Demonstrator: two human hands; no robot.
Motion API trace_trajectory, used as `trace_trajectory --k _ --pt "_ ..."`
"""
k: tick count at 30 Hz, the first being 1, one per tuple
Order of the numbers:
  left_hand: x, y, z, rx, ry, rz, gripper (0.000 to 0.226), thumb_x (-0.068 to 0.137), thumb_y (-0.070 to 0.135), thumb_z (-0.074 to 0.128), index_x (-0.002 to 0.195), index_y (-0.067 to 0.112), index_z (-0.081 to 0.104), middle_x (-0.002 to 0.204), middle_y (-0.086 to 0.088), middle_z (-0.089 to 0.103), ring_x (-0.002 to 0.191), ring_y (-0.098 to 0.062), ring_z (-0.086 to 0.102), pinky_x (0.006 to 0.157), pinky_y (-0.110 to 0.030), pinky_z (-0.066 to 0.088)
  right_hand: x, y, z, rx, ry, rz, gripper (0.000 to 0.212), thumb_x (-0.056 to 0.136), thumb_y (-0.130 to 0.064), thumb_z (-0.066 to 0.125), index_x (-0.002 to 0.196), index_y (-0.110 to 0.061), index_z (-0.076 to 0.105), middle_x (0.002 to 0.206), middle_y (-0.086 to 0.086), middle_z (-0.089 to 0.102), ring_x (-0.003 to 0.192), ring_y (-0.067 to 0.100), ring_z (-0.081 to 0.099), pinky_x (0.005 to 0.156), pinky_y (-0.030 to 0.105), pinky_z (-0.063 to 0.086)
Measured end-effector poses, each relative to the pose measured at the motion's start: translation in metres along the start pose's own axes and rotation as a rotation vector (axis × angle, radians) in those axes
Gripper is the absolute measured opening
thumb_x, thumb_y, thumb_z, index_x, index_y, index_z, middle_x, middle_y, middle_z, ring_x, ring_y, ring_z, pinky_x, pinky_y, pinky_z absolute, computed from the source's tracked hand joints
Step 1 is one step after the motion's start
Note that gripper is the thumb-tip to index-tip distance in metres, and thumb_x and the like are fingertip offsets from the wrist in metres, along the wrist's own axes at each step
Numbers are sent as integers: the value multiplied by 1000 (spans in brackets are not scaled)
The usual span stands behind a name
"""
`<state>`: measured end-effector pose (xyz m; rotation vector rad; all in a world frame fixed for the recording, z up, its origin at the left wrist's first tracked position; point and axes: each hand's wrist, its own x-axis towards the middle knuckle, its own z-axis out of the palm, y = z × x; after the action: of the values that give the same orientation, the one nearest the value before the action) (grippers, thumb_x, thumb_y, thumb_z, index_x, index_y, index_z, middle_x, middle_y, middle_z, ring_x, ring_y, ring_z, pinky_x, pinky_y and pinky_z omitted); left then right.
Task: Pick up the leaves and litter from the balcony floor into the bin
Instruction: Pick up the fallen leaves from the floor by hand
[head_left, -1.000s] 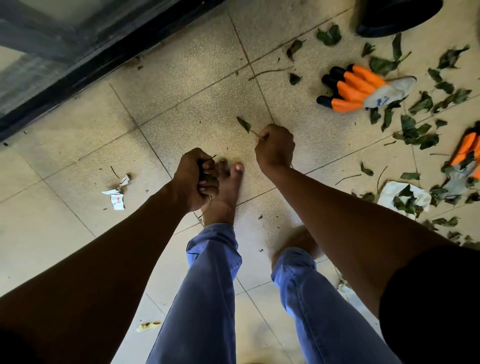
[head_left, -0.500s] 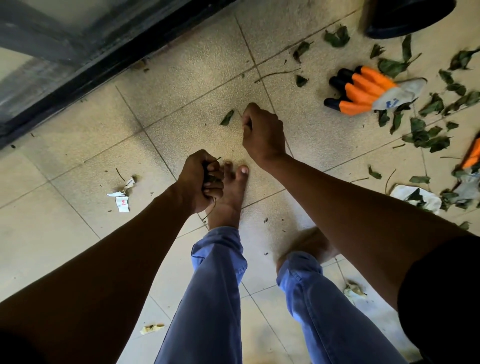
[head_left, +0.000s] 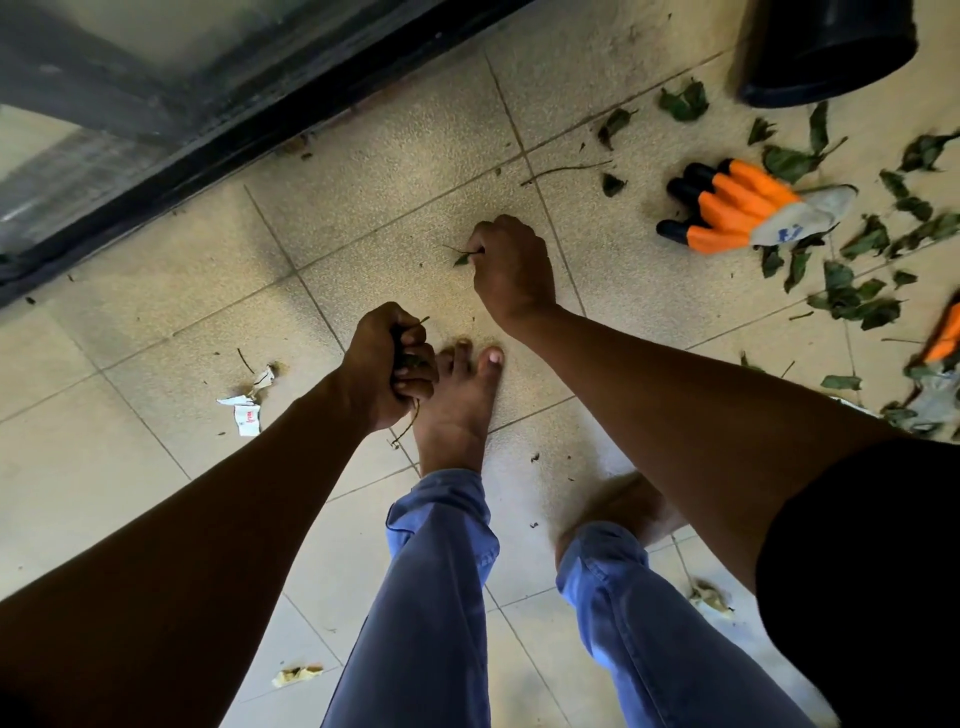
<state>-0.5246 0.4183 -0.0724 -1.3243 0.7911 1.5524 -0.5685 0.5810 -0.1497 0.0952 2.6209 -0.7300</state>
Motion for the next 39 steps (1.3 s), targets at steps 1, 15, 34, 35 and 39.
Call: trace_trajectory --k 1,15,34,35,39 --pt "1 0 -2 -5 -2 -2 29 85 25 37 56 23 30 53 8 17 34 -7 15 37 -15 9 0 3 -5 10 18 24 12 88 -9 69 96 -16 73 103 7 65 93 25 65 74 32 47" --pt "5 -8 9 4 23 -21 31 84 25 39 55 22 31 50 7 20 34 -7 14 36 -14 9 25 99 -91 -243 90 52 16 90 -12 61 99 -9 74 110 14 66 100 33 64 82 38 47" --pt "12 -5 23 38 16 -14 28 83 25 39 57 23 29 57 7 17 34 -7 14 33 -14 11 62 108 -119 -251 191 -25 27 89 -6 53 101 -13 76 107 13 68 100 30 64 78 33 47" --pt "12 -6 23 38 16 -17 28 83 25 39 57 23 28 57 7 17 34 -7 14 33 -14 11 61 109 -123 -238 204 -18 26 89 -8 54 100 -15 77 108 11 68 100 29 64 79 32 47" --pt "14 -4 27 38 14 -17 27 83 25 39 59 24 28 57 7 18 35 -7 14 32 -14 11 66 122 -142 -238 285 -14 24 86 -8 56 97 -11 77 130 15 53 100 29 64 87 34 52"
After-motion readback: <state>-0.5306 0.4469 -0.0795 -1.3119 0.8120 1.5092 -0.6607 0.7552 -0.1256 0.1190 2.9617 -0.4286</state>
